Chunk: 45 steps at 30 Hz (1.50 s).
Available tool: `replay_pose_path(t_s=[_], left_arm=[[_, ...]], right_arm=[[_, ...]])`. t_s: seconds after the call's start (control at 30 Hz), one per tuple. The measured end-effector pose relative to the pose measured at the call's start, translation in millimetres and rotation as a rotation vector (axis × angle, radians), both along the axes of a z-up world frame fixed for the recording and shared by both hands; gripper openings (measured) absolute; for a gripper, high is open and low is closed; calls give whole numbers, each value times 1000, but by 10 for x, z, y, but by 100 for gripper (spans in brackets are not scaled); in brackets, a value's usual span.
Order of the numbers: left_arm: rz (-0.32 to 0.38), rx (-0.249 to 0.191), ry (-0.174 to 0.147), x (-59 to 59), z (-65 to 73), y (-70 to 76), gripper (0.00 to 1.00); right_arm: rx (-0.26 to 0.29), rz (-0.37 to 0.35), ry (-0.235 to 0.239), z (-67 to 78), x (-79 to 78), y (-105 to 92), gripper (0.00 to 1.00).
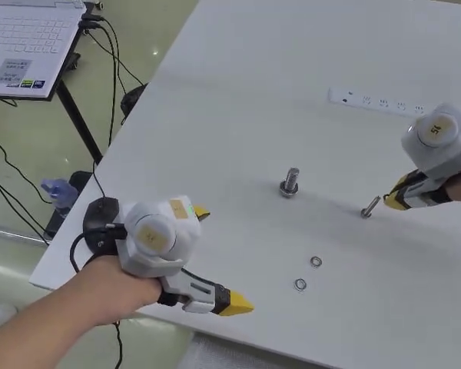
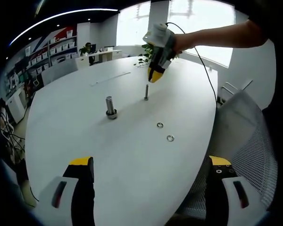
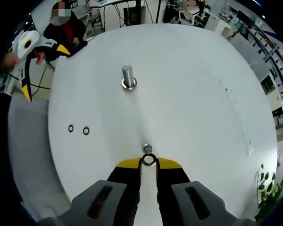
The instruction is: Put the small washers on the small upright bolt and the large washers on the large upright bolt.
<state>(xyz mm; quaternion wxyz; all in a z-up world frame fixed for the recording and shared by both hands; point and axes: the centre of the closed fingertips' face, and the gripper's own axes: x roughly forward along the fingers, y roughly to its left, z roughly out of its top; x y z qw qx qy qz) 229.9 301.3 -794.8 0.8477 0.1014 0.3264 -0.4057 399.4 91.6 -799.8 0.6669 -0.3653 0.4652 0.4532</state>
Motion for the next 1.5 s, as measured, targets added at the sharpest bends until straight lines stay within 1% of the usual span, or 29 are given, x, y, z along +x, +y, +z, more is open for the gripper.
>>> replay_pose_path(t_s=[0.13,0.3,0.53,0.87,1.03,1.17,1.23,1.3,1.5], left_arm=[[-4,4,6,-5,-13,12,99],[-4,17,-8,7,-19,33,99],[-8,19,0,0,-44,38,99],[-6,7,4,23,-39,20,97],[-5,5,-1,26,-37,13,97],[-6,8,5,19,-53,24,96],[-6,6,7,17,-58,25,96],[-7,6,9,13,-60,22,96],[-9,-2,11,8,-39,6,95]], right_arm=[[2,4,6,-37,28,42,12],[3,1,18,-91,42,75,12],[-9,6,28,-162,55,74,12],[-23,11,36,-206,44,72,12],[-30,20,37,-242,39,83,12],[-40,26,38,-274,28,92,12],[-45,32,39,-297,23,97,12],[-50,39,41,-349,68,84,12],[-58,43,49,-426,54,104,12]])
